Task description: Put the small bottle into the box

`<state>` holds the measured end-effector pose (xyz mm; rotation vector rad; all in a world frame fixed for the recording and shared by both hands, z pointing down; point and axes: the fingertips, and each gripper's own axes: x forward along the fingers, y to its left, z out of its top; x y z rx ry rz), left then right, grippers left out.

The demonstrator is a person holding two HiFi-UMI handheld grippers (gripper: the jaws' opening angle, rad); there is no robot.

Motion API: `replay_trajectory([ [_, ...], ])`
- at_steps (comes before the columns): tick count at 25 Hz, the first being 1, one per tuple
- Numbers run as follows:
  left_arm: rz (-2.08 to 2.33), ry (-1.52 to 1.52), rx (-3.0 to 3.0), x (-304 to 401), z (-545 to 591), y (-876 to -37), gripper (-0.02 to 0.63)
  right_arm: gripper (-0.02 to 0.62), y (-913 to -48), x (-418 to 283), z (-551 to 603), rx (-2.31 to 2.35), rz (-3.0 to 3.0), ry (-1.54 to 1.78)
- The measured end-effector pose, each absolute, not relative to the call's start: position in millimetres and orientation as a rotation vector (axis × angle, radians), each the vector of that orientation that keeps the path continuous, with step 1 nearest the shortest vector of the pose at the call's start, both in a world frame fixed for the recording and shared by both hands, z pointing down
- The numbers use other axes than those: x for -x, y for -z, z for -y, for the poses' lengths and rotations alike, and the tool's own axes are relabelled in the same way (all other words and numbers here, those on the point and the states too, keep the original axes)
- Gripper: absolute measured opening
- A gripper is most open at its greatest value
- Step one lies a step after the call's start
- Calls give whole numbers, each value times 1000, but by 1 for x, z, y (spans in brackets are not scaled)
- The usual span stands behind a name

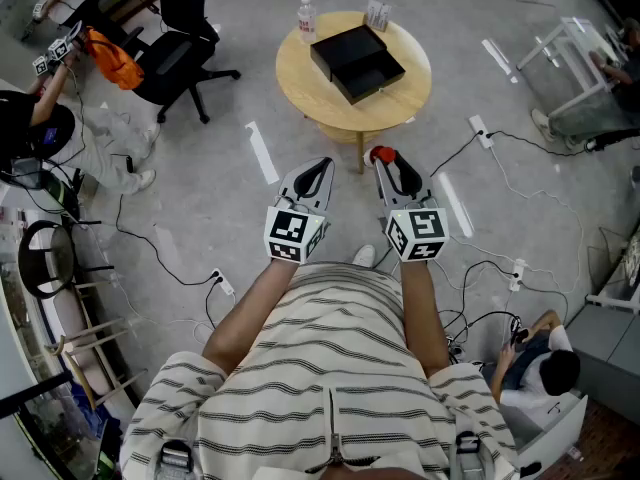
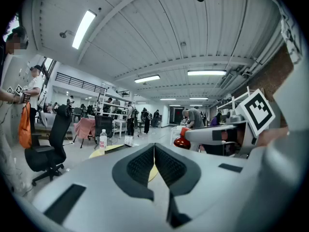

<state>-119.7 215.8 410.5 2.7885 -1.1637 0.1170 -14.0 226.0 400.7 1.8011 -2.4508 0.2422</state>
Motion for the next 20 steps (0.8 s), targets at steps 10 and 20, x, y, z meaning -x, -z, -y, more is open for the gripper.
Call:
replay_trajectory([
  [10,1172,-157,-2748,101,-211,-423,21,146,-414,-5,-222,-1786,2475,-307],
  [20,1235,-187,-2710,74,-206,-430,21,146,-419,-30,-209,-1709,2538,-325],
])
